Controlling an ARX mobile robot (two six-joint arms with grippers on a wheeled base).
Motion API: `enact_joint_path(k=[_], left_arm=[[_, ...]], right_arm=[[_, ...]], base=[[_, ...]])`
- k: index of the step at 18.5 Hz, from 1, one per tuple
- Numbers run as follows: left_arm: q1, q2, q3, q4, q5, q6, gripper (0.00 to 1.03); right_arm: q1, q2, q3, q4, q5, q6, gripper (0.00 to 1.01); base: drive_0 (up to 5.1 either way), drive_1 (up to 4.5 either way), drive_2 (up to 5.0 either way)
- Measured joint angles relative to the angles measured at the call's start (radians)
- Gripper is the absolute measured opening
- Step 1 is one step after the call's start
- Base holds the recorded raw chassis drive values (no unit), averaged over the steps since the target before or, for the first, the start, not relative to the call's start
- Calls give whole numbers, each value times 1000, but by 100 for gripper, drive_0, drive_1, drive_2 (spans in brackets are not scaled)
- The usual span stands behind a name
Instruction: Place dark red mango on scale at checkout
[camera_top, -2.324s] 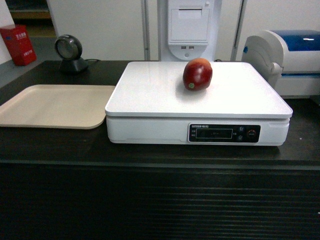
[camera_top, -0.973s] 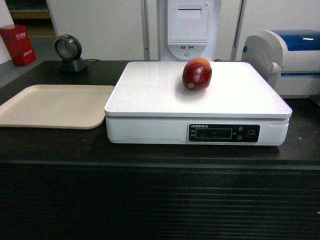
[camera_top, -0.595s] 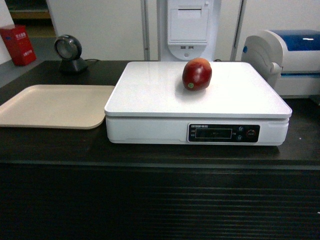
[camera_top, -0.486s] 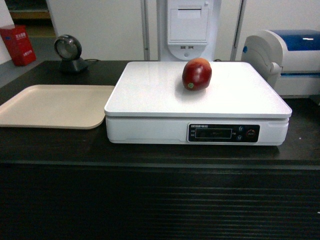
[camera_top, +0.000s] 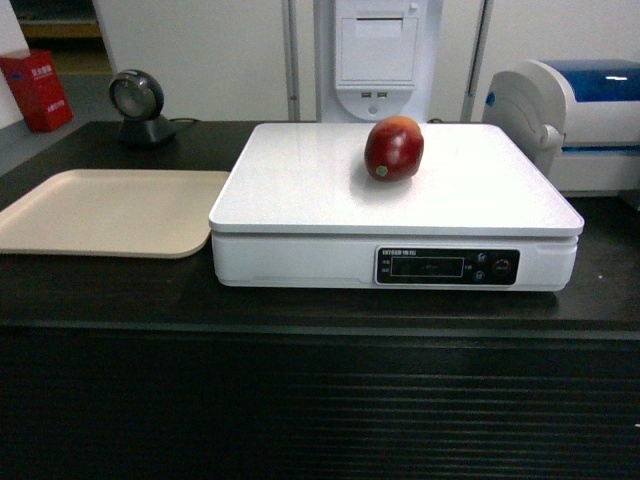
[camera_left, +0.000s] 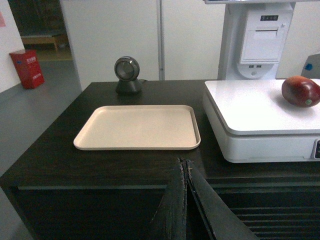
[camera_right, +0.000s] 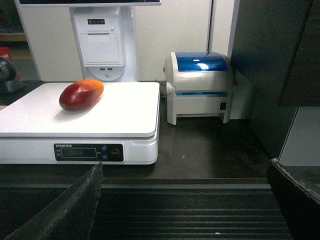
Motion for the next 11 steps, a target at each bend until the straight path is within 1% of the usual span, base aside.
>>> enact_joint_path(k=[2,4,10,11], left_arm=[[0,0,0,0,0,0,2],[0,0,0,0,0,-1,6],[0,0,0,0,0,-2,22],[0,0,0,0,0,-2,31]], right_arm=[[0,0,0,0,0,0,98],[0,0,0,0,0,0,98],[0,0,0,0,0,0,98],[0,0,0,0,0,0,98]], base=[[0,0,0],[0,0,0],[0,0,0],[0,0,0]])
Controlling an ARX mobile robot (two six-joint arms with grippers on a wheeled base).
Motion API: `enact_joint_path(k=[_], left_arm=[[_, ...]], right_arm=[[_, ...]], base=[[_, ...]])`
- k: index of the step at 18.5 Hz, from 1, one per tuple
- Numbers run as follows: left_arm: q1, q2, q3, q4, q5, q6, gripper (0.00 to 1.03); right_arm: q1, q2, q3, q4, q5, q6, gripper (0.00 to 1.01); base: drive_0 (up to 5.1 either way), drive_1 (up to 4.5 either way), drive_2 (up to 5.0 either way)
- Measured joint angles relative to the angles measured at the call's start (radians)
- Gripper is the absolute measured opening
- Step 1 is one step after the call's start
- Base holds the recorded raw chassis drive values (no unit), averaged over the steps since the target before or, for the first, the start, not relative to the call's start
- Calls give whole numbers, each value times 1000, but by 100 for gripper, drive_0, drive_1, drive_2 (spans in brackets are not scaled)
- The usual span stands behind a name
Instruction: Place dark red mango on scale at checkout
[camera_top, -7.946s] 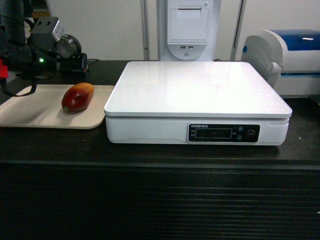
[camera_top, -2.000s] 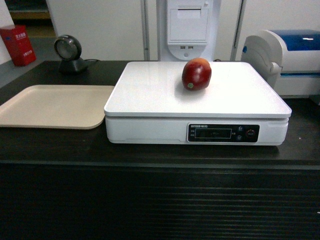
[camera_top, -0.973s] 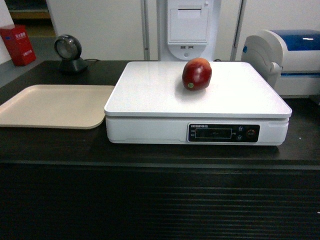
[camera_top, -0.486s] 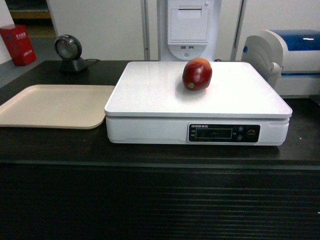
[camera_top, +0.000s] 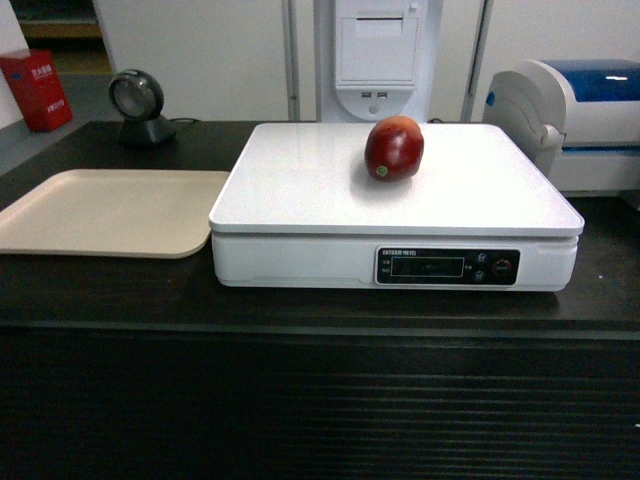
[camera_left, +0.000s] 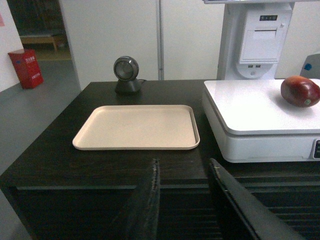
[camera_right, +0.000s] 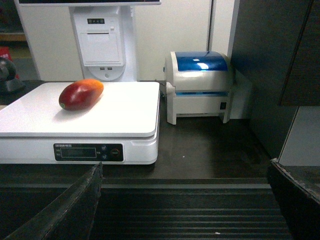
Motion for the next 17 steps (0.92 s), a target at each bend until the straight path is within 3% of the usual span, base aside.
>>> enact_joint_path(k=[6,17], left_arm=[[0,0,0,0,0,0,99],[0,0,0,0,0,0,98]], right_arm=[[0,0,0,0,0,0,98],[0,0,0,0,0,0,98]], base=[[0,0,0],[0,0,0]])
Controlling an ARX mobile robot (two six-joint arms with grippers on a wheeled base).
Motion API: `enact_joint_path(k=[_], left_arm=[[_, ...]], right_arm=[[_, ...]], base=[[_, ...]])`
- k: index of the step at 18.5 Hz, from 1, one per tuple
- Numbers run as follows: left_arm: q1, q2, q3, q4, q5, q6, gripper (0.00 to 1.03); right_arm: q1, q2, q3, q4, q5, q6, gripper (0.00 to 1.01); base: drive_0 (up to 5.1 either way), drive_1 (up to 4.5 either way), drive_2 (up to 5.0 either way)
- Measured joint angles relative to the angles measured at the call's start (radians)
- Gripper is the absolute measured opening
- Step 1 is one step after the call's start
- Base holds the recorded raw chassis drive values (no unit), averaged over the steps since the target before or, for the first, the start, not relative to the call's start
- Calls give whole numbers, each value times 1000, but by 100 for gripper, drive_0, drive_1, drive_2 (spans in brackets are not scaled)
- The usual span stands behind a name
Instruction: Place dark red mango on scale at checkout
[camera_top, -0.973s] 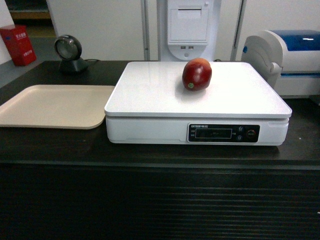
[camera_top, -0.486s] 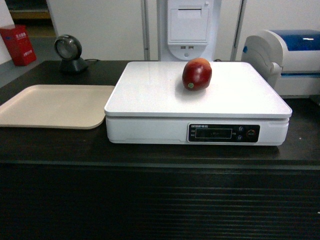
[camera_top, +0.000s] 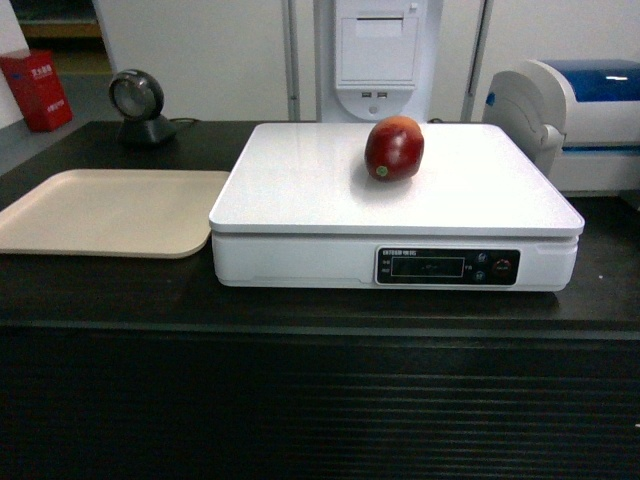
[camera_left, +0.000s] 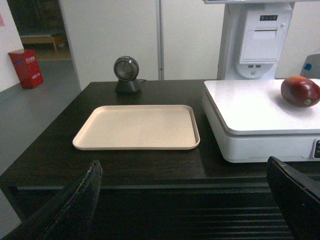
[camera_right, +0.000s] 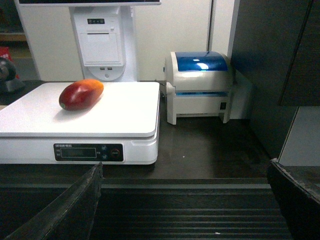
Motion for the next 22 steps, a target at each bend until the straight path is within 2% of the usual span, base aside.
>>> enact_joint_path(k=[22], left_arm=[[0,0,0,0,0,-1,98]], right_arm=[[0,0,0,0,0,0,98]], base=[[0,0,0]])
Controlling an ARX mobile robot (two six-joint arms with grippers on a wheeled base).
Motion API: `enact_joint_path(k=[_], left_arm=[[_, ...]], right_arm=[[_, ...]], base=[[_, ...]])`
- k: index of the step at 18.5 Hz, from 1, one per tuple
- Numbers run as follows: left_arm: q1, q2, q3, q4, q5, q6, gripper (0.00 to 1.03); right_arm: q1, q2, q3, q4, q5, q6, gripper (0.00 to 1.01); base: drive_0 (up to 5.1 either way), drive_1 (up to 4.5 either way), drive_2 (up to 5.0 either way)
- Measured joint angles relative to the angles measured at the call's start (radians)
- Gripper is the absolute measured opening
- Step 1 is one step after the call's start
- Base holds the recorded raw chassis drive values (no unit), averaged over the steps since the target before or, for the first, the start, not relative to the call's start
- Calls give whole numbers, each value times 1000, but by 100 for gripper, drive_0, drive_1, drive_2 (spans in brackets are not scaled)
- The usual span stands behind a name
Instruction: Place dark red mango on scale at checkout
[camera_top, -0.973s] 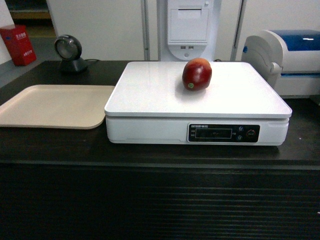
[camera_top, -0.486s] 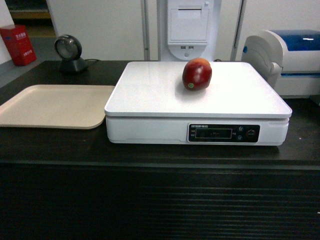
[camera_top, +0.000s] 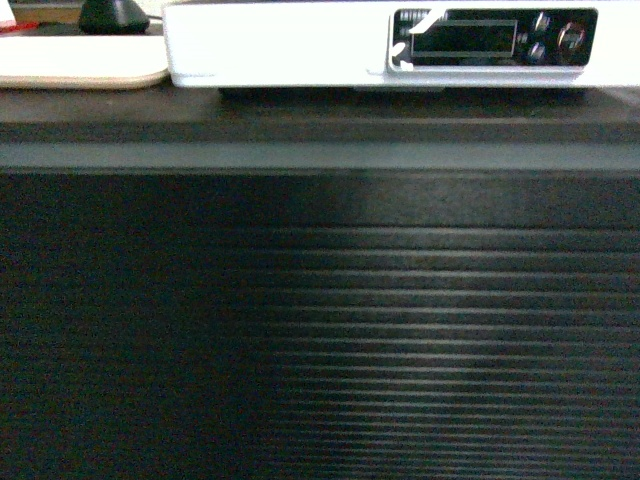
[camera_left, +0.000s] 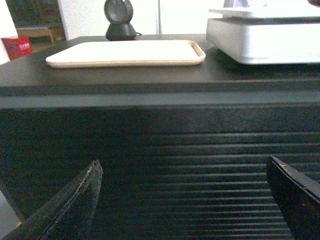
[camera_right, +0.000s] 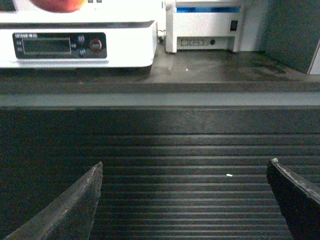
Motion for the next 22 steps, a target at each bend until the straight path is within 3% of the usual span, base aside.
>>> enact_joint_path(k=[22], left_arm=[[0,0,0,-3,0,0,98]], right_arm=[[0,0,0,-2,0,0,98]], base=[[0,0,0]])
